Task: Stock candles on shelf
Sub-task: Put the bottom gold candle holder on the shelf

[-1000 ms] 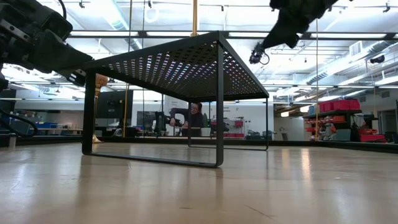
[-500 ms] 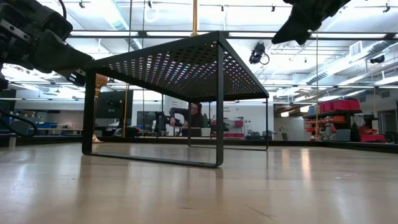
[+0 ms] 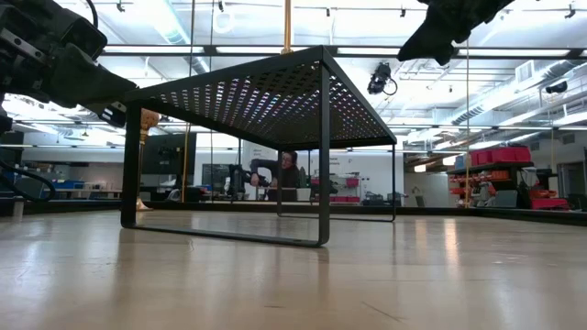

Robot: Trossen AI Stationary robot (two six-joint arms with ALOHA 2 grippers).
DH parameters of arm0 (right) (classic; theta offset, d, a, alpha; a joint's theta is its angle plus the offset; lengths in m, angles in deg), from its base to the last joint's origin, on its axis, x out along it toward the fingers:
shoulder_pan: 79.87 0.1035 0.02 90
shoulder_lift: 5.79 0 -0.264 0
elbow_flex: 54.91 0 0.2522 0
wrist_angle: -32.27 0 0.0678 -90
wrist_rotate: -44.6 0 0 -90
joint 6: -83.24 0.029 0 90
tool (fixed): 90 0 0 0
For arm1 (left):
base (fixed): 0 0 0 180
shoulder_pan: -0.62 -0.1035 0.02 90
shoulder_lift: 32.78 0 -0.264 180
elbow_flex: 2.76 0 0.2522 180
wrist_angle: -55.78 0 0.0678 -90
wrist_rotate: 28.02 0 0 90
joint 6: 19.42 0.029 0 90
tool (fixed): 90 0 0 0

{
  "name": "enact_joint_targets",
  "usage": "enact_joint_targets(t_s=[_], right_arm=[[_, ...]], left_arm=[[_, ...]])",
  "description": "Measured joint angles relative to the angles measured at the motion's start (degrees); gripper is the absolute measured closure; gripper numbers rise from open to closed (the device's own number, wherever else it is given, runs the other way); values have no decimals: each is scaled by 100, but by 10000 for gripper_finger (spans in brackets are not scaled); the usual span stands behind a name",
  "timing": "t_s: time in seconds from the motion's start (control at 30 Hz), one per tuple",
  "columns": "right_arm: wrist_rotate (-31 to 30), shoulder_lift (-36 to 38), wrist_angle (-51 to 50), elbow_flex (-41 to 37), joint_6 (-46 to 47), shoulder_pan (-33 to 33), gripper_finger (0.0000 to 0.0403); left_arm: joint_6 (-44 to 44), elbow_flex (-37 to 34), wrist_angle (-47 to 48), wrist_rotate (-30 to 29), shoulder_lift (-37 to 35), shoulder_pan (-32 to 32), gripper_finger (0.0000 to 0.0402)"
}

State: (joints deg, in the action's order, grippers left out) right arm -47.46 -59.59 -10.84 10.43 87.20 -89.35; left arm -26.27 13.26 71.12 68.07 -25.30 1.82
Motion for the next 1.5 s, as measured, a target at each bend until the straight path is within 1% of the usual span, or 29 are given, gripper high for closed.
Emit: enact_joint_targets(t_s=[0.1, 0.3, 0.4, 0.63, 1.07, 1.5], right_arm=[[17, 42, 8, -2, 140, 0, 371], [199, 240, 15, -2, 95, 3, 371], [105, 343, 13, -2, 97, 46, 371], [101, 603, 23, -2, 158, 198, 371], [97, 1189, 15, -6, 132, 776, 371], [169, 1522, -291, -6, -15, 1864, 371]], left_arm=[[0, 1, 0, -2, -1, 1, 387], [0, 0, 0, -1, -1, 1, 387], [0, 2, 0, 0, 0, 1, 387], [0, 0, 0, -1, 0, 2, 387], [0, 1, 0, -1, -1, 1, 387], [0, 1, 0, -1, 0, 2, 387]])
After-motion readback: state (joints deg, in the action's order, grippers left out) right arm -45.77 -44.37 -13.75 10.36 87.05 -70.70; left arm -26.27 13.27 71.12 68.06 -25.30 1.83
